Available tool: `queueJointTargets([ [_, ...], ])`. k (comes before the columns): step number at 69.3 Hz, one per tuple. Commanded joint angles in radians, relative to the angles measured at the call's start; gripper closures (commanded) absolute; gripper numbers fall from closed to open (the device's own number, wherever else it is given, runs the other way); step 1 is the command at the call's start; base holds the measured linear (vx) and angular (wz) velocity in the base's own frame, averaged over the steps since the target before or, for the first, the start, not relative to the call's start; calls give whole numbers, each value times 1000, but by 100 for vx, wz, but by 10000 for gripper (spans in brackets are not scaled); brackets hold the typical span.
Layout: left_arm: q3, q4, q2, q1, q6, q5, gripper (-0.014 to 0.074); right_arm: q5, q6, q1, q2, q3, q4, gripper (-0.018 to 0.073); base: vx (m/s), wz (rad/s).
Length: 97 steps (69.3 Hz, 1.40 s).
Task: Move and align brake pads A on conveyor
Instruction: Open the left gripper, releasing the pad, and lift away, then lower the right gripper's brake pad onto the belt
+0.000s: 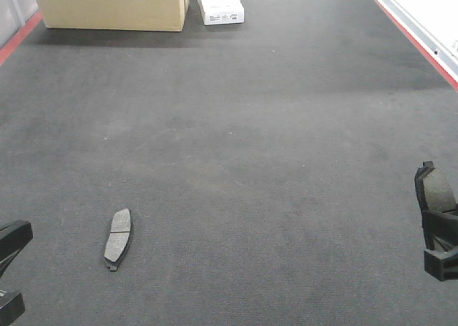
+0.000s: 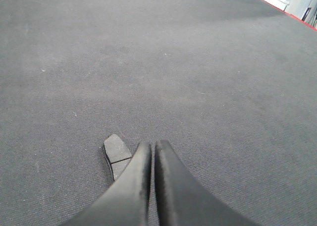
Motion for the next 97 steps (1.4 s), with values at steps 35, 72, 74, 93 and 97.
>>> queueJointTargets([
  [35,-27,-6,1,-6,2,-59,603,-72,52,0,111,-64,41,470,0,0],
  [72,-27,-6,1,-6,2,-59,603,-48,55,0,733,-314,57,461,0,0],
  [74,-27,-6,1,-6,2,-59,603,-57,46,0,755,-319,57,461,0,0],
  [93,-27,-6,1,-6,2,-59,603,-107,20,0,926,-330,61,458,0,0],
  [97,-27,-6,1,-6,2,-59,603,-114,20,0,945,-330,66,457,0,0],
])
